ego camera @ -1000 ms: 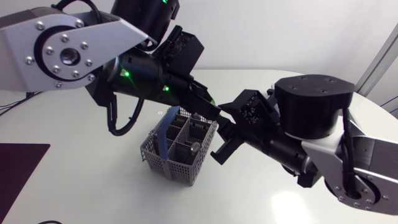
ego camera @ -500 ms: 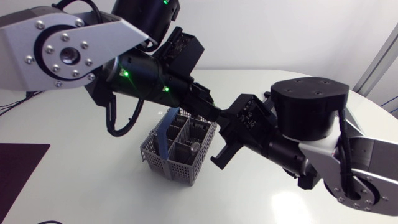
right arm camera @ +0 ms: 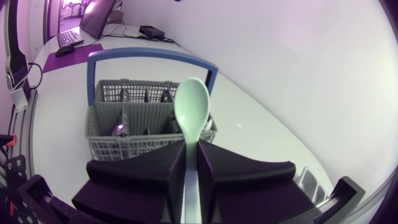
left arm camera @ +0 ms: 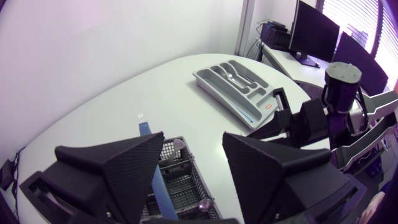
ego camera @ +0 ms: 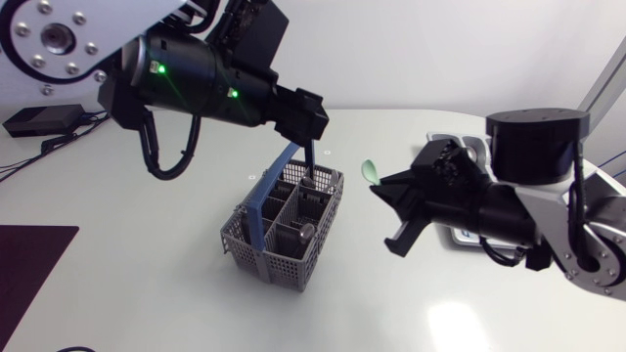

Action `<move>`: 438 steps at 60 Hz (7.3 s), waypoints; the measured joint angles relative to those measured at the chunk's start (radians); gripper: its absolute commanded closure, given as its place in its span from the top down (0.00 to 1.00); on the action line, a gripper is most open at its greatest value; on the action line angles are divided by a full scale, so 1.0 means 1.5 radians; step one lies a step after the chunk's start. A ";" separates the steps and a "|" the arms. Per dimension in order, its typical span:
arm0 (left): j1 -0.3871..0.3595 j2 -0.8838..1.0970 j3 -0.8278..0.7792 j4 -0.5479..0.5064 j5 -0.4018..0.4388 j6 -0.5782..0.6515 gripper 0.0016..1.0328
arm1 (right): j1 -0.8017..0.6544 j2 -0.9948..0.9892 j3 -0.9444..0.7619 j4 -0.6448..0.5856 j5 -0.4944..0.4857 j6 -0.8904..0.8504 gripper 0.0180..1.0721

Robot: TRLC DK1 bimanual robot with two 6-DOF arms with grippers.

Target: Unload the cutlery basket into the drawer organizer.

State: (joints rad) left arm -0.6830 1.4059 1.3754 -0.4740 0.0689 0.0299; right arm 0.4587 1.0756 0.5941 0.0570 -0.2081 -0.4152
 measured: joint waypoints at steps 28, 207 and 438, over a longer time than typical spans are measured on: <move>-0.015 -0.090 -0.138 -0.015 -0.122 0.086 0.68 | -0.412 0.106 0.046 -0.192 -0.285 -0.333 0.06; 0.174 -0.052 -0.531 0.271 -0.058 0.178 0.49 | -0.131 0.666 0.628 -0.335 -0.249 -0.087 0.18; -0.050 0.127 -0.167 -0.082 -0.416 0.110 0.23 | -0.078 0.089 0.142 -0.365 -0.052 0.003 0.65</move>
State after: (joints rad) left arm -0.7574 1.5963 1.1244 -0.5972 -0.5552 0.1951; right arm 0.3416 1.2087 0.8066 -0.4900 -0.2859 -0.4110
